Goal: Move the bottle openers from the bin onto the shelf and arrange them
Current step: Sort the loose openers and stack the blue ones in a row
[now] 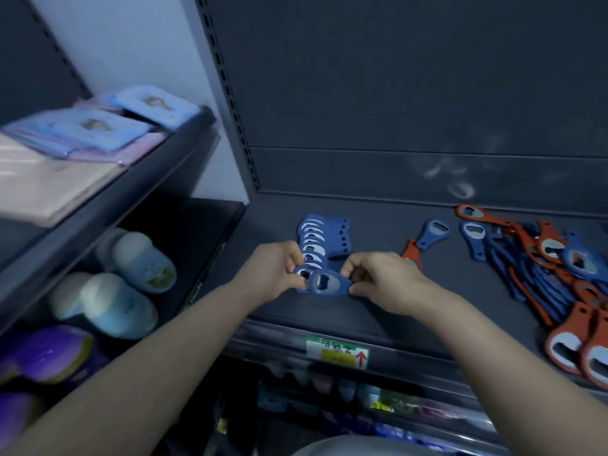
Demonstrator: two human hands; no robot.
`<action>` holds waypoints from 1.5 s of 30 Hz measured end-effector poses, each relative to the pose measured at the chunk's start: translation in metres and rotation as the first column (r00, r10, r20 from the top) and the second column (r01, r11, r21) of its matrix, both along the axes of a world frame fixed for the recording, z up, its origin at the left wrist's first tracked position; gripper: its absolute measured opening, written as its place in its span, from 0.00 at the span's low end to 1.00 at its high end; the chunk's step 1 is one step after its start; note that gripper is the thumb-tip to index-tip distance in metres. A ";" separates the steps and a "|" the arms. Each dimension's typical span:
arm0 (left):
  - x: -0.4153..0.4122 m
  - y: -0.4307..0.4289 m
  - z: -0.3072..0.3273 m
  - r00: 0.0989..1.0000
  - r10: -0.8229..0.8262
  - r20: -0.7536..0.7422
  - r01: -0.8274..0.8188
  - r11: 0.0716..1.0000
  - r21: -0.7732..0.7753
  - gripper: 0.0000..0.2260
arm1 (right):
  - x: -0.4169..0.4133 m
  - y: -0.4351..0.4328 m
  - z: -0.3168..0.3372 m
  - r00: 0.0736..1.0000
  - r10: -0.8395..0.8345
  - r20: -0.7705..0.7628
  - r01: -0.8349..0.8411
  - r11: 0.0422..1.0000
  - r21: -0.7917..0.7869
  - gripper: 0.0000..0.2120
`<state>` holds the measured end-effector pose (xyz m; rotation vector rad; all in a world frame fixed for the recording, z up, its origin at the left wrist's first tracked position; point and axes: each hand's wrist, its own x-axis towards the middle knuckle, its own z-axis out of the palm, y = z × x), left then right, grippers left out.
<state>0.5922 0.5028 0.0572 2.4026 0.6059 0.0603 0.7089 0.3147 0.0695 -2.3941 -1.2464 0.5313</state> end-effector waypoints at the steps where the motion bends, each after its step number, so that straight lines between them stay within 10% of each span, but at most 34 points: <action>1: -0.001 0.002 -0.001 1.000 -0.001 0.014 0.001 1.000 0.003 0.15 | -0.005 0.002 -0.001 1.000 0.012 0.007 -0.012 1.000 -0.013 0.10; 13: 0.001 0.017 -0.016 0.975 0.105 0.197 -0.068 0.980 -0.188 0.03 | -0.028 0.021 -0.012 0.954 -0.179 0.239 0.174 0.984 0.041 0.16; 21: -0.001 0.014 -0.014 0.977 -0.191 0.094 0.183 0.980 0.081 0.20 | -0.018 0.033 -0.007 0.891 -0.399 0.216 0.419 0.906 -0.057 0.21; 38: -0.003 0.013 -0.013 0.984 -0.161 0.075 0.155 0.984 0.086 0.20 | -0.006 0.053 -0.006 0.932 -0.352 -0.088 0.338 0.930 -0.143 0.11; 45: -0.007 0.019 -0.009 0.981 -0.192 0.017 0.190 0.979 0.079 0.21 | -0.020 0.043 -0.004 0.959 -0.279 0.045 0.283 0.951 -0.124 0.20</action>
